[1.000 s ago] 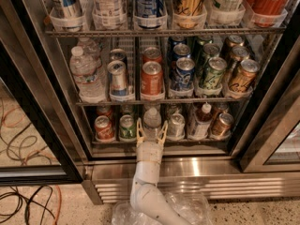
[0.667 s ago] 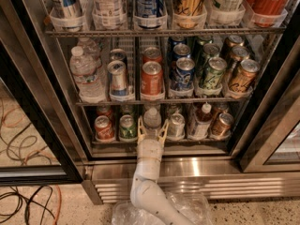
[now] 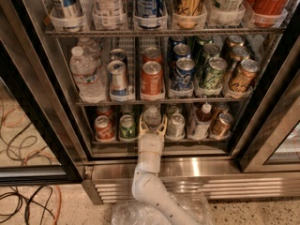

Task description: Pick water bottle from bottom shelf of fridge

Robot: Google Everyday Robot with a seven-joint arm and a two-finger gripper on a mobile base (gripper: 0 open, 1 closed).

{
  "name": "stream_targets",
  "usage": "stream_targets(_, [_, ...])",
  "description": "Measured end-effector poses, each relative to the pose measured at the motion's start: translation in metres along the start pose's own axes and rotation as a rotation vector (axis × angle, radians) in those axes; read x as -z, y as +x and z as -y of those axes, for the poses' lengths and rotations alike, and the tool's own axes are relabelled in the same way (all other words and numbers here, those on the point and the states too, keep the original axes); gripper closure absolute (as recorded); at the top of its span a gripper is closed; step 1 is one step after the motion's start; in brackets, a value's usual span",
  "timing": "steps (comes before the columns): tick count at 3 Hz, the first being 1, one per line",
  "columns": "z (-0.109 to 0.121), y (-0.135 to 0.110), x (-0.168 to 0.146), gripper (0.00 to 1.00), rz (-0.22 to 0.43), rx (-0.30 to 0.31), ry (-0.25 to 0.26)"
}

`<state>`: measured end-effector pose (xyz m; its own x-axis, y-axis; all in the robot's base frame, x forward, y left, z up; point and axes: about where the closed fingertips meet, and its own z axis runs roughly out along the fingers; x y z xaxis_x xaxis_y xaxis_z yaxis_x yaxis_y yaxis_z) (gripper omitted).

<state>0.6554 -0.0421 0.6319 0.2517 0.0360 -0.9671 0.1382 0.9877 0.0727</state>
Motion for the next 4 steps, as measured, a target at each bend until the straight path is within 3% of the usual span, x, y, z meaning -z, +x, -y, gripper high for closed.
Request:
stream_targets(2, [0.000,0.000,0.000,1.00,0.000,0.000,0.000])
stream_targets(4, [0.000,-0.011,0.003,1.00,0.029,-0.013,-0.005])
